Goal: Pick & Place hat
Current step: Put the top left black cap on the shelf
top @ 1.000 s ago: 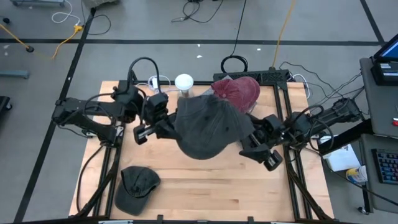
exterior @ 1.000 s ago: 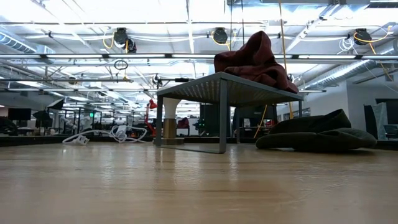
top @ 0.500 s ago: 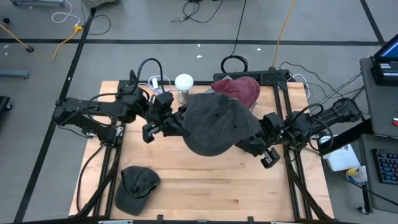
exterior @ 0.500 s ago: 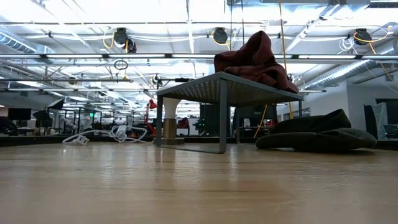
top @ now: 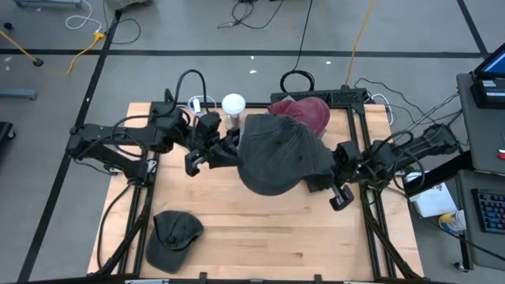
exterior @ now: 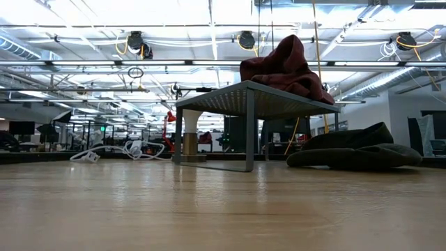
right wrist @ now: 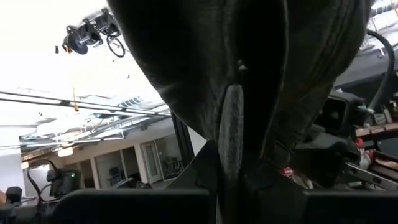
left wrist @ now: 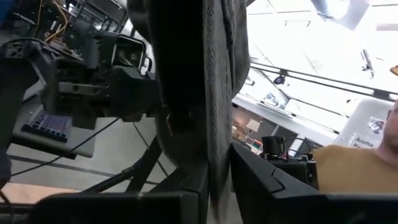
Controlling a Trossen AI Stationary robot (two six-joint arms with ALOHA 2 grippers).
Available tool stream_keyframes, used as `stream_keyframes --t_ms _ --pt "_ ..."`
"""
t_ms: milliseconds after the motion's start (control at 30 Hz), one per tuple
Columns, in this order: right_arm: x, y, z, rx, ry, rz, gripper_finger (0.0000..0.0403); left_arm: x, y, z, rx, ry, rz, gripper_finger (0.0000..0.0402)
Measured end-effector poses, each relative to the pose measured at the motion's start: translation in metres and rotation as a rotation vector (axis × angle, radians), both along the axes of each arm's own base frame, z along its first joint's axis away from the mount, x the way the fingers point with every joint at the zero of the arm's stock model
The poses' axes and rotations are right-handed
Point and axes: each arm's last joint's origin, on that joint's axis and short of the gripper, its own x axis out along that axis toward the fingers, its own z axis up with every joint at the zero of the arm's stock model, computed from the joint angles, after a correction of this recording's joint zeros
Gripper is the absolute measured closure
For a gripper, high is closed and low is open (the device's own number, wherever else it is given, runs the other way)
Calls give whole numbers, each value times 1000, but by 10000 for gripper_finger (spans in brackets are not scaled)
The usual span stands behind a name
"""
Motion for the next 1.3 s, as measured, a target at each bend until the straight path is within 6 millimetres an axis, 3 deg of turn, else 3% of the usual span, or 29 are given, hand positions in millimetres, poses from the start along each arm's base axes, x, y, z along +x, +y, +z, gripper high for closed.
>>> stream_keyframes --t_ms 233,400,667,833,1033,1167,1300 --pt "-17 -5 12 -37 -63 -62 398 -2 11 -1 -4 36 23 321" --pt "-28 -5 17 -90 -69 -215 398 -3 14 1 -10 14 85 328" --pt "-30 -7 20 -191 -94 -354 398 -3 8 0 -69 -76 194 335" --pt "-30 -9 22 -212 -122 -390 398 -4 -4 -15 -127 -172 218 323" --pt "-23 -8 21 -200 -176 -390 398 -11 -12 -49 -272 -254 279 298" --pt "-8 -6 13 -182 -165 -383 398 -22 -17 -70 -337 -343 312 256" --pt "7 -5 5 -173 -176 -376 398 -25 -22 -85 -413 -296 307 198"
